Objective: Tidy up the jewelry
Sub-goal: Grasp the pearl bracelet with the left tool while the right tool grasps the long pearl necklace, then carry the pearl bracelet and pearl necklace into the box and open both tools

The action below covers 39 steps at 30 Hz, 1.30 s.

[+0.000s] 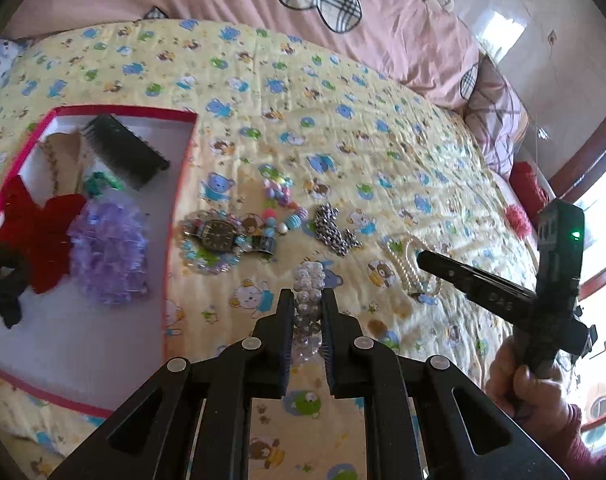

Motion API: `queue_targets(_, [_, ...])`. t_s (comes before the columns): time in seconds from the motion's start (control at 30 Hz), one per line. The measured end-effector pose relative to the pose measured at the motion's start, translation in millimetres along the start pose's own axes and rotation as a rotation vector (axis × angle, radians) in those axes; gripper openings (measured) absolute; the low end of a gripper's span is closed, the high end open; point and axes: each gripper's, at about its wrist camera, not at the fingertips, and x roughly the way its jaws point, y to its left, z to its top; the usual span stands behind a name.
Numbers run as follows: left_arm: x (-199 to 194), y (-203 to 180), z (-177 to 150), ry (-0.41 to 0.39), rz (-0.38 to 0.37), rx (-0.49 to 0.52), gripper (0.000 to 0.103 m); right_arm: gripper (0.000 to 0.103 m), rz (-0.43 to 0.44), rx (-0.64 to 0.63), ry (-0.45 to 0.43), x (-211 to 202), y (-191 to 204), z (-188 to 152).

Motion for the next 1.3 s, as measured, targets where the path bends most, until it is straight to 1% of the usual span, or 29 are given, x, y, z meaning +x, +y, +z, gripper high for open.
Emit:
queue_targets(0.17, [-29.5,14.2,-4.3,-0.048,0.009,-0.028,0.011,0.011,0.087,-0.024,-0.021,-15.1,30.2,6.6])
queue_targets(0.33, [-64.9,29.9,-12.8,-0.102,0.032,-0.051,0.011,0.011,0.159,-0.069,-0.032,-21.6,65.0,13.7])
queue_targets(0.47, [-90.8,46.7,-19.3,-0.139,0.053,-0.078,0.011,0.011,0.212,-0.107,-0.034,-20.4,93.2,17.2])
queue_targets(0.83, [-137.8,89.6,-30.3,-0.211,0.108,-0.165,0.011,0.011,0.349,-0.204,-0.027,-10.4,169.6,23.9])
queue_targets(1.07, [-149.9,113.6,-31.3,-0.229,0.125,-0.208,0.011,0.011,0.413,-0.261,-0.024,-4.3,213.7,30.1])
queue_targets(1.2, [-147.1,124.1,-29.7,-0.22,0.133,-0.22,0.011,0.011,0.436,-0.282,-0.01,3.0,231.1,28.4])
queue_targets(1.3, [-139.9,134.7,-24.9,-0.208,0.141,-0.234,0.011,0.011,0.436,-0.294,0.01,11.7,239.7,24.6])
